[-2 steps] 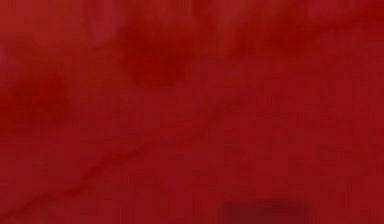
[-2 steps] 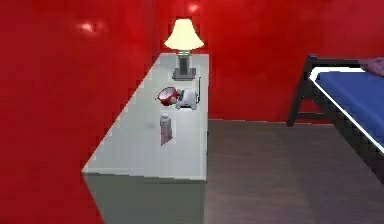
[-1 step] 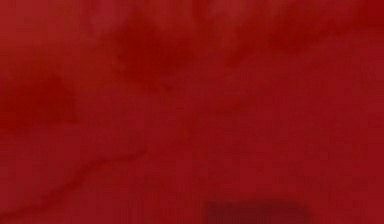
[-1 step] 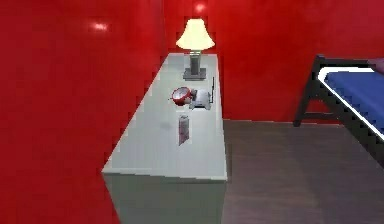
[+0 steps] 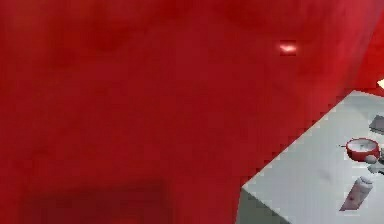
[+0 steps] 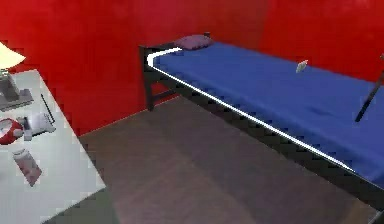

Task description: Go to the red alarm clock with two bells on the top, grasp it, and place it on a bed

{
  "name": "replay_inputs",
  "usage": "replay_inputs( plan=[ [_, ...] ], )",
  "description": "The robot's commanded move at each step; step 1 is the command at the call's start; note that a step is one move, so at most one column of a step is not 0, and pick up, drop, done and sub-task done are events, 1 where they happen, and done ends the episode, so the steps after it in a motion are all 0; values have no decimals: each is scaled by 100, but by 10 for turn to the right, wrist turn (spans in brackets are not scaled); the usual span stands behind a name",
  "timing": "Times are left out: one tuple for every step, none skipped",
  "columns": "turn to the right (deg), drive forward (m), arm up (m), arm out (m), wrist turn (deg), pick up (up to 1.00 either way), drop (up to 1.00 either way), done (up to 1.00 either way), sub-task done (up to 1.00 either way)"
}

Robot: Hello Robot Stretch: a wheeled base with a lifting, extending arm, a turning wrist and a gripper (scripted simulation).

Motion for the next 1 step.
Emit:
replay_inputs(
  plan=[
    [450,0,0,0,0,0,0,0,0]
  ],
)
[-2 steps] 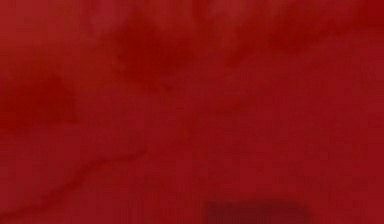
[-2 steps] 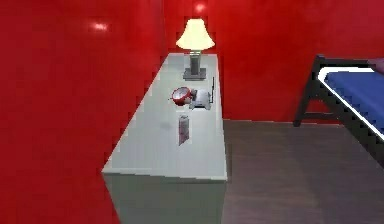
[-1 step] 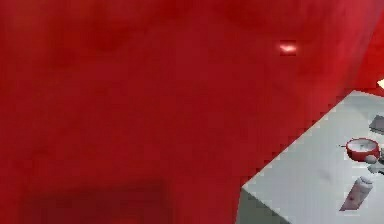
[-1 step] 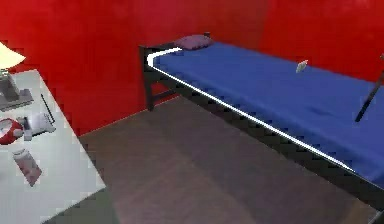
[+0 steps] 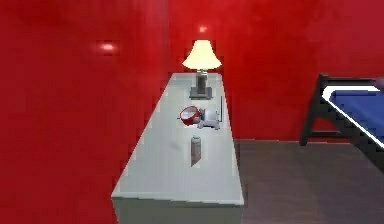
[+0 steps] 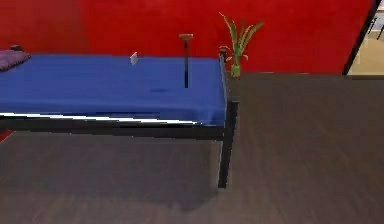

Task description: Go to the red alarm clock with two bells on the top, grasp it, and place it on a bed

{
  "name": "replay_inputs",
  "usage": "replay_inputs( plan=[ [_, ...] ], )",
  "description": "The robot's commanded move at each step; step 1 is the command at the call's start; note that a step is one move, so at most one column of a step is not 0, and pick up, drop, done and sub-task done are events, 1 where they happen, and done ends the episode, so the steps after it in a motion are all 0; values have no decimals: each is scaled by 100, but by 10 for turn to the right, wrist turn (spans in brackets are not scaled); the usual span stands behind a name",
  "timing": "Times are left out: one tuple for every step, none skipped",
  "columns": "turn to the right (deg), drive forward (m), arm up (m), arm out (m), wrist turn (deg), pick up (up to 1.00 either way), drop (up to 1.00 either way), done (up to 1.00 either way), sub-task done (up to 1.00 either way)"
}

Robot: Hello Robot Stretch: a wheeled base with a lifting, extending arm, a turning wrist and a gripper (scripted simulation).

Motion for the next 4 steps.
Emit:
replay_inputs(
  plan=[
    [450,0,0,0,0,0,0,0,0],
    [30,0,0,0,0,0,0,0,0],
    [0,60,0,0,0,0,0,0,0],
    [-360,0,0,0,0,0,0,0,0]
  ],
)
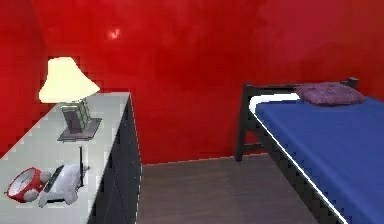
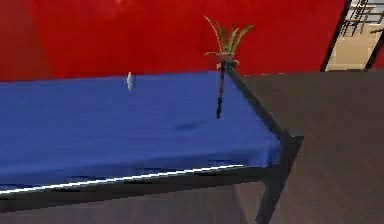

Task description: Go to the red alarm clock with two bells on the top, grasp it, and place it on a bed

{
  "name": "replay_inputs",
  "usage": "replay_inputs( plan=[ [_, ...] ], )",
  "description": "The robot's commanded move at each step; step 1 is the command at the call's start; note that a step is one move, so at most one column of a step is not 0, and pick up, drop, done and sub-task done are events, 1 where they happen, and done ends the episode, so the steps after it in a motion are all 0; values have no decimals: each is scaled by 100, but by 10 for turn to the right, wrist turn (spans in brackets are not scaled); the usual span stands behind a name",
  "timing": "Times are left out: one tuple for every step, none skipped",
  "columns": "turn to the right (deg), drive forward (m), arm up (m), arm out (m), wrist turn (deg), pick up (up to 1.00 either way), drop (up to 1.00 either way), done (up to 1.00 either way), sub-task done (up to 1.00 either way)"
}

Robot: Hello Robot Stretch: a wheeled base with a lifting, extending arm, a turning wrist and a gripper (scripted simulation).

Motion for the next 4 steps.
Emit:
replay_inputs(
  plan=[
    [0,75,0,0,0,0,0,0,0],
    [450,0,0,0,0,0,0,0,0],
    [450,0,0,0,0,0,0,0,0],
    [450,0,0,0,0,0,0,0,0]
  ],
)
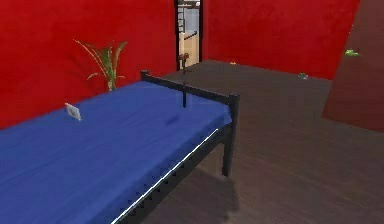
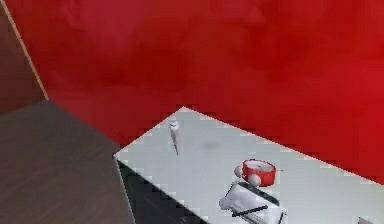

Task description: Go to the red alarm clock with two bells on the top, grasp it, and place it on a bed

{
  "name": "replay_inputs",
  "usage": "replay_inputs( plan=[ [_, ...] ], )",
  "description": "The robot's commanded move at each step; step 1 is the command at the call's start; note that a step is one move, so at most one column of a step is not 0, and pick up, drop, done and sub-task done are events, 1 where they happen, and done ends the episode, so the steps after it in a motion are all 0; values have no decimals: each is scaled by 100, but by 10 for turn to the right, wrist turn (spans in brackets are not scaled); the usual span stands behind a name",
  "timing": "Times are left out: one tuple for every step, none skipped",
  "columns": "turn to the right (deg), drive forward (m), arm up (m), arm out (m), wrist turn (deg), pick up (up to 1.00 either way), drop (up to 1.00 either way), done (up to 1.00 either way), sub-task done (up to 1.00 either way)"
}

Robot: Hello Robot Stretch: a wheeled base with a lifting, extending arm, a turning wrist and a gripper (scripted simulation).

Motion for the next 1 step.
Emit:
replay_inputs(
  plan=[
    [240,0,0,0,0,0,0,0,0]
  ],
)
